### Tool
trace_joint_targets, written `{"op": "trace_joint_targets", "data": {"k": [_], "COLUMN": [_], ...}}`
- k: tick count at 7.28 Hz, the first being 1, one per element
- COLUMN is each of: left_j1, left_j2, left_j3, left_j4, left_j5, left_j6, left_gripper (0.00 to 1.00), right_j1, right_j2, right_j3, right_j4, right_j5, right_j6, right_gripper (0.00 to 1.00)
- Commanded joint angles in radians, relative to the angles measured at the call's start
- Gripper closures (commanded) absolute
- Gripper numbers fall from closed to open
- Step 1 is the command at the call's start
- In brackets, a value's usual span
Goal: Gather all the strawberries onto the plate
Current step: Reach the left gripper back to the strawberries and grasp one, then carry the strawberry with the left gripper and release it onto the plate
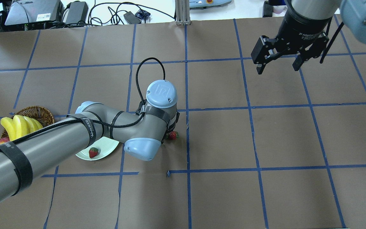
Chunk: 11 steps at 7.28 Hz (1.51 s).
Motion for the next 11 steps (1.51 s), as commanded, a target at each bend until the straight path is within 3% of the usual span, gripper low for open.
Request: {"op": "trace_joint_targets", "data": {"k": [1,3,4,6,8,9,10,11], "left_j1": [0.002,0.034,0.102,0.260,0.371,0.377,0.370,0.358], "left_j2": [0.002,0.034,0.055,0.103,0.112,0.120,0.125,0.129], "left_j3": [0.005,0.037,0.051,0.031,-0.025,-0.039,-0.041,-0.033], "left_j4": [-0.007,-0.086,-0.152,-0.245,-0.245,-0.240,-0.240,-0.242], "left_j5": [0.001,0.018,0.084,0.087,0.093,0.093,0.092,0.084], "left_j6": [0.004,0.077,0.120,0.296,0.434,0.456,0.455,0.443], "left_gripper": [1.00,1.00,1.00,1.00,1.00,0.59,0.10,0.00], "right_j1": [0.000,0.000,0.000,-0.002,-0.002,-0.002,-0.002,-0.002], "right_j2": [0.000,0.000,0.002,0.006,0.006,0.006,0.006,0.006], "right_j3": [0.000,0.000,0.000,-0.003,-0.002,-0.002,-0.002,-0.002], "right_j4": [0.000,0.000,0.000,0.000,0.000,-0.002,-0.002,-0.002], "right_j5": [0.000,-0.001,0.000,0.005,0.006,0.006,0.003,0.005], "right_j6": [0.000,0.000,0.000,0.000,0.001,0.002,0.002,0.002], "right_gripper": [0.00,0.00,0.00,0.00,0.00,0.00,0.00,0.00]}}
